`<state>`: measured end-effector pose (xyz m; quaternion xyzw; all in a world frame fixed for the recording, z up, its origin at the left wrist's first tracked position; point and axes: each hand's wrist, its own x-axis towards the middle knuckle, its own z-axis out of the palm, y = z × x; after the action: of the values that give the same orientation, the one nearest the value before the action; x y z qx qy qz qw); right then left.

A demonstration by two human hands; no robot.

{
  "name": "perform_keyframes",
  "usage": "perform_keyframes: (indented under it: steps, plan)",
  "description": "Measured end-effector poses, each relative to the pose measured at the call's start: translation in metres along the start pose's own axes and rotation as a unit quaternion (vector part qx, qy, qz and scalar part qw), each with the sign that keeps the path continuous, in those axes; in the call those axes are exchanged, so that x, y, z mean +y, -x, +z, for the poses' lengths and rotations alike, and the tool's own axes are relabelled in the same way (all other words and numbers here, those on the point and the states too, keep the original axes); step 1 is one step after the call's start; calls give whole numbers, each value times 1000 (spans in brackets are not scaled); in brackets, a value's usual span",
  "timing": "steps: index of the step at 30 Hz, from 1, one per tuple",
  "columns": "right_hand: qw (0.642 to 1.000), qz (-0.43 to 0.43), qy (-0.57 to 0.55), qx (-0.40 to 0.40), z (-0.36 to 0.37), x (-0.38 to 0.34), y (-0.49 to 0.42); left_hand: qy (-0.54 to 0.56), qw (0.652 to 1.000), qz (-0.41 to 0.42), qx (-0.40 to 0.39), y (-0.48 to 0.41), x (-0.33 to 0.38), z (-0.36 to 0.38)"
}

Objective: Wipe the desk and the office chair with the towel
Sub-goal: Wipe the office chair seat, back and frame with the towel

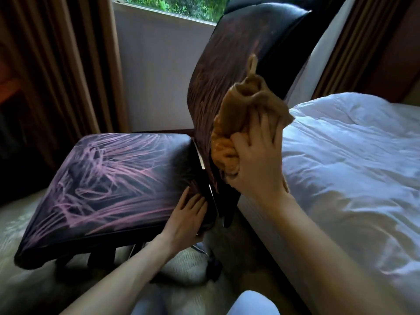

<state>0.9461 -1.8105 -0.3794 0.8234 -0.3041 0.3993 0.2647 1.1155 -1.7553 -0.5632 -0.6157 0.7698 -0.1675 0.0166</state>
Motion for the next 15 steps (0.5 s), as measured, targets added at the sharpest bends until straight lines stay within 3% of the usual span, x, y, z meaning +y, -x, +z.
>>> perform_keyframes:
  steps: [3,6,8,10,12,15]
  plan:
    - [994,-43,37,-94,23,-8,52,1,1000,0,8,-1,-3,10]
    - [965,-113,63,-228,32,-11,102,19,1000,-1,10,-4,-4,11]
    - [958,-136,52,-247,24,-7,112,21,1000,2,-2,-5,-3,7]
    - [974,-143,24,-174,11,-2,104,24,1000,-5,-4,-5,-2,4]
    - [991,-128,2,-46,-5,0,79,34,999,-12,-6,-3,-3,1]
    - [988,-103,-5,116,-30,1,22,42,999,-14,5,5,-4,-3]
